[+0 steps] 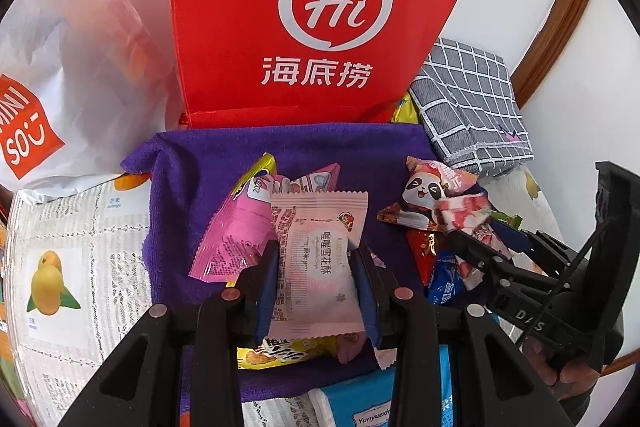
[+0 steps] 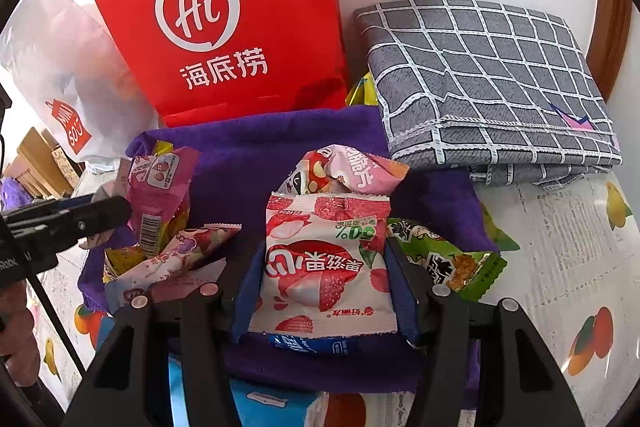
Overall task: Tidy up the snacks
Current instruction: 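Lower both bags onto the towel and open both tools to release them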
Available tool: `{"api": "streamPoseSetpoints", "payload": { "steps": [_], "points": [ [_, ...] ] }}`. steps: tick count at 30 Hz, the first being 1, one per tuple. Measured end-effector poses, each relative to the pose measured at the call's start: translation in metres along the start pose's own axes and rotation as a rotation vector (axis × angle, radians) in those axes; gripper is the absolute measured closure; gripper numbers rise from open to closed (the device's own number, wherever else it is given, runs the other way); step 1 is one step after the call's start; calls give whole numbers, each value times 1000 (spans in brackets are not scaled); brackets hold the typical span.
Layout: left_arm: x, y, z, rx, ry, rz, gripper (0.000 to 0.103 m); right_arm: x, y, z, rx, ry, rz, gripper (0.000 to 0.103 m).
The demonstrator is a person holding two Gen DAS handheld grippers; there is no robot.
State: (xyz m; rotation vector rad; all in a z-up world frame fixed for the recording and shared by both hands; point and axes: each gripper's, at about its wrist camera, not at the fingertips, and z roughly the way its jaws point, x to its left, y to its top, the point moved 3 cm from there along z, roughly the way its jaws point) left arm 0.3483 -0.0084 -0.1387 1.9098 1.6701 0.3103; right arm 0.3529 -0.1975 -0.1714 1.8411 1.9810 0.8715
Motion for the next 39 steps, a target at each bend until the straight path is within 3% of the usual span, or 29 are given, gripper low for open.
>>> {"api": "streamPoseSetpoints", "payload": {
  "steps": [8, 24, 39],
  "points": [
    [-6, 0, 4, -6, -31, 6, 69, -1, 1, -10, -26, 5, 14, 39],
    [-16, -3, 13, -2, -59, 25, 67, -13, 6, -32, -79, -28, 28, 38],
    [-18, -4, 24, 30, -76, 6, 61, -18, 6, -33, -63, -44, 36, 39]
  ]
}}
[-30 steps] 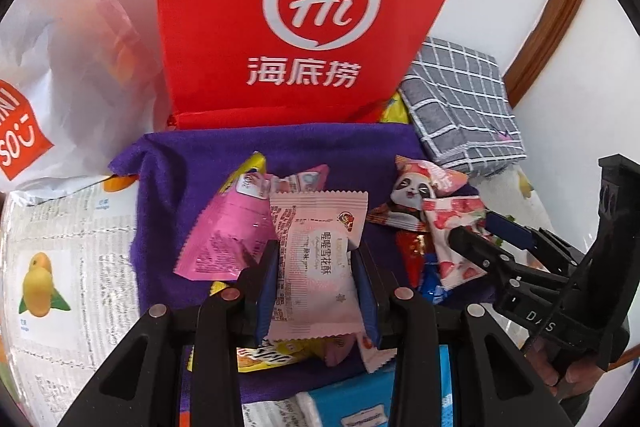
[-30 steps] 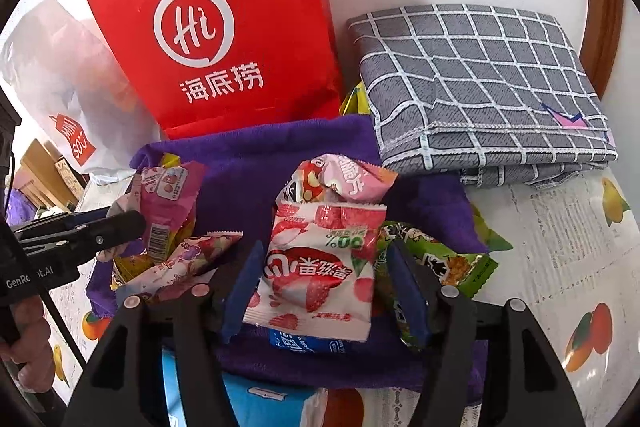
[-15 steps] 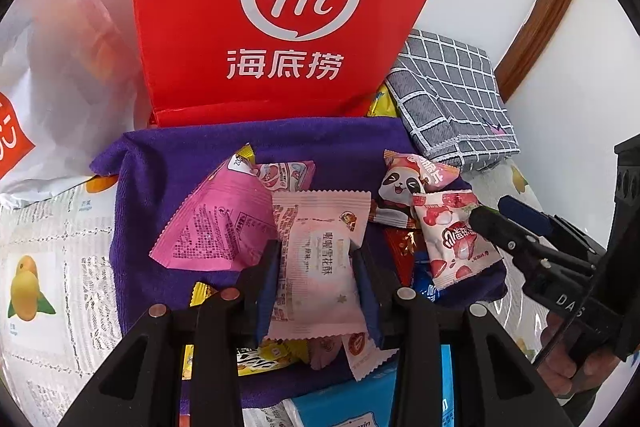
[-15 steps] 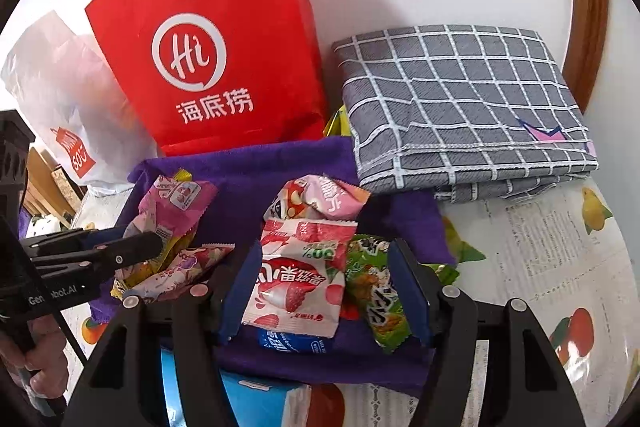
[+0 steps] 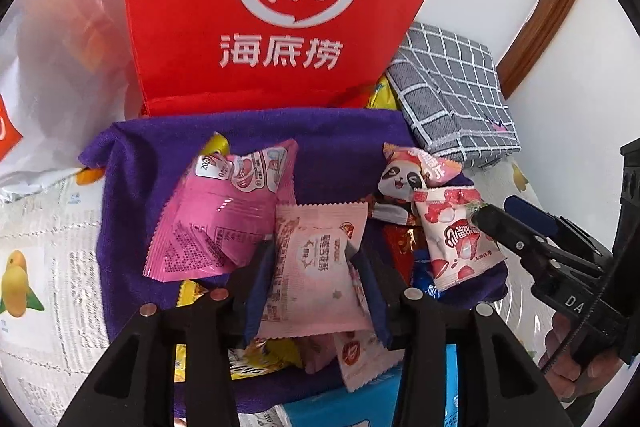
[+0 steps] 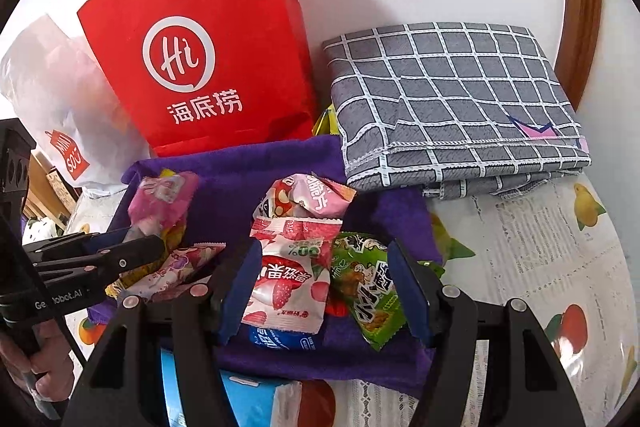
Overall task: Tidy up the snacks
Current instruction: 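Lower both bags onto the towel and open both tools to release them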
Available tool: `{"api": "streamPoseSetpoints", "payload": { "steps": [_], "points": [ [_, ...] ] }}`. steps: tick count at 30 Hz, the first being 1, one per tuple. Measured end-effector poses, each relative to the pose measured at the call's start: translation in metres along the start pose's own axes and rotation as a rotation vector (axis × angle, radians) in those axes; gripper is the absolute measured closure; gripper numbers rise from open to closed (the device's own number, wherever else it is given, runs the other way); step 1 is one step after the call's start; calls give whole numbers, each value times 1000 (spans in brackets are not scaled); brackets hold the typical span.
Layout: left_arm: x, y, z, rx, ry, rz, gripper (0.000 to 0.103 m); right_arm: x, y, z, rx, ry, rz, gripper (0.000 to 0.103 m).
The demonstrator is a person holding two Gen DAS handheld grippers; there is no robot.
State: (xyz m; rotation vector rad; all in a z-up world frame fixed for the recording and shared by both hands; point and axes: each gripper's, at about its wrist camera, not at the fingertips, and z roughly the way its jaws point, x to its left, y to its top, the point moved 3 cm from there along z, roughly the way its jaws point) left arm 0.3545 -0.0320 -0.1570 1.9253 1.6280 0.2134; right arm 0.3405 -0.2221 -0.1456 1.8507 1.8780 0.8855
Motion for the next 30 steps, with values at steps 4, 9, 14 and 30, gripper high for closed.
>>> {"api": "streamPoseSetpoints", "payload": {
  "steps": [4, 9, 14, 30],
  "points": [
    [-2, -1, 2, 10, -26, -7, 49, 0, -1, 0, 4, 0, 2, 38],
    [-5, -2, 0, 12, -13, 1, 40, -1, -5, 6, 26, -13, -1, 38],
    [-9, 0, -7, -5, -7, 13, 21, -1, -9, 12, 48, -24, -2, 38],
    [-10, 2, -19, 10, 12, 22, 13, 5, -7, 6, 62, -55, -18, 38]
  ]
}}
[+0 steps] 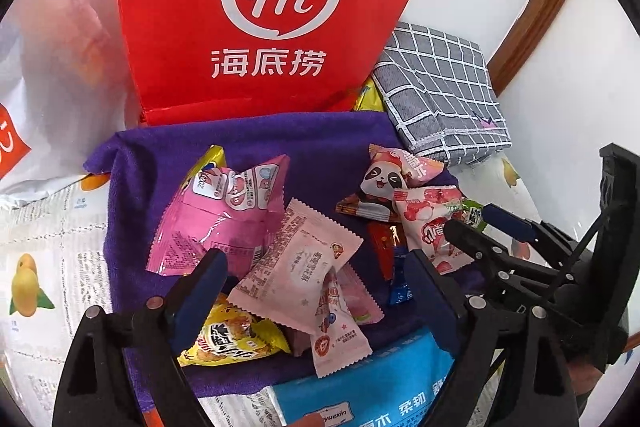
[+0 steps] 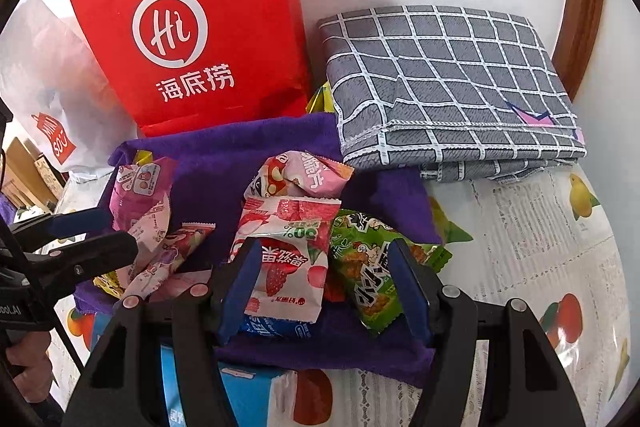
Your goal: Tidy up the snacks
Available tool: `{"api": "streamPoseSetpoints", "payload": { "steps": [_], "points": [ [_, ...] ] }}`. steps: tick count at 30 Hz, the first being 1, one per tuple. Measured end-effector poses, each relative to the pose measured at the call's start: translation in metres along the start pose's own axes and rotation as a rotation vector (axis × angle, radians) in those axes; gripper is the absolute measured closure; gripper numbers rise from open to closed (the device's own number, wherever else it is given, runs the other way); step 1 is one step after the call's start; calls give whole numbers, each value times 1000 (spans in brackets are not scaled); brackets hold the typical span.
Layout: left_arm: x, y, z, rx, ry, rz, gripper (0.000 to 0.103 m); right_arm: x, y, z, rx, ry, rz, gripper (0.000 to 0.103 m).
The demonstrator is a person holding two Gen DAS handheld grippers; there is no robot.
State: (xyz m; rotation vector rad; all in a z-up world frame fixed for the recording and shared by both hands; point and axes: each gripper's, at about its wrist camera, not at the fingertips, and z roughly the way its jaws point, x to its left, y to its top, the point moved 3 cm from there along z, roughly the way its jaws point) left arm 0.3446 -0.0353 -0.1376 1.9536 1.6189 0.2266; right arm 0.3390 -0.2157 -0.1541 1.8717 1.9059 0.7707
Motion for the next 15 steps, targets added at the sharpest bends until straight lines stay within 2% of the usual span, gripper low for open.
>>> {"api": "streamPoseSetpoints", "payload": {
  "steps": [9, 15],
  "points": [
    [1, 2, -15, -8, 44, -4, 13, 3, 2, -15, 11, 1, 33, 38],
    [-2, 2, -37, -26, 53, -6, 13, 5, 4, -45, -9, -28, 37, 38]
  ]
}}
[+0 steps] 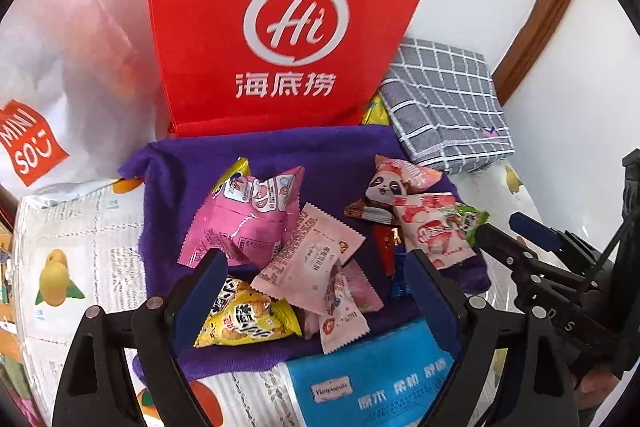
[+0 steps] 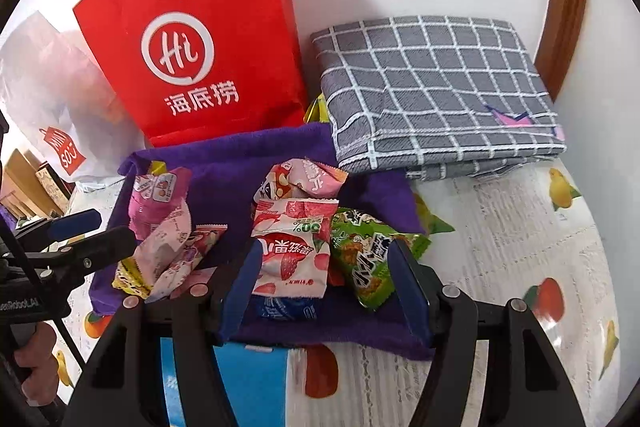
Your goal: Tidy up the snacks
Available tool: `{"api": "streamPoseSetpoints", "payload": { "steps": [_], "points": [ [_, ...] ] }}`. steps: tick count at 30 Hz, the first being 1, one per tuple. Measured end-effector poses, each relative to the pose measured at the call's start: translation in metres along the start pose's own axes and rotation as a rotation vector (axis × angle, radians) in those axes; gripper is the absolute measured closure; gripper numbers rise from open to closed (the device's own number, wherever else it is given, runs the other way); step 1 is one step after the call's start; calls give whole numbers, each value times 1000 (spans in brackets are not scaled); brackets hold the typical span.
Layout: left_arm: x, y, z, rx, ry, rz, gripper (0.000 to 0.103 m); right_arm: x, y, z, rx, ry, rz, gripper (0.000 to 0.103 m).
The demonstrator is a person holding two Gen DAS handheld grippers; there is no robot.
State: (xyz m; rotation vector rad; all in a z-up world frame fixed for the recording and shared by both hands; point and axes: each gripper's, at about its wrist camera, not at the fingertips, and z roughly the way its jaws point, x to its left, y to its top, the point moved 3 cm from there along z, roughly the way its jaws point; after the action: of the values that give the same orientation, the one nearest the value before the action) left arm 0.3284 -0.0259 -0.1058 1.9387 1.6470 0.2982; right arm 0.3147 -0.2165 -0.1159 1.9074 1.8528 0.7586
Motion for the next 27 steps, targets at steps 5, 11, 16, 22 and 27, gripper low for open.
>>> {"api": "streamPoseSetpoints", "payload": {
  "steps": [5, 11, 16, 22, 27],
  "points": [
    [-9, -6, -30, -35, 5, 15, 13, 0, -1, -35, -29, -25, 3, 38],
    [-15, -28, -72, -77, 17, 13, 13, 4, -11, -82, -71, -17, 10, 32],
    [-23, -57, -101, -93, 34, 23, 11, 10, -29, -119, -88, -7, 11, 31],
    [-30, -92, -138, -120, 51, 3, 7, 22, -56, -163, -136, -55, -35, 13],
    [-39, -120, -169, -152, 80, -10, 7, 24, -85, -196, -161, -68, -46, 6]
  ]
}}
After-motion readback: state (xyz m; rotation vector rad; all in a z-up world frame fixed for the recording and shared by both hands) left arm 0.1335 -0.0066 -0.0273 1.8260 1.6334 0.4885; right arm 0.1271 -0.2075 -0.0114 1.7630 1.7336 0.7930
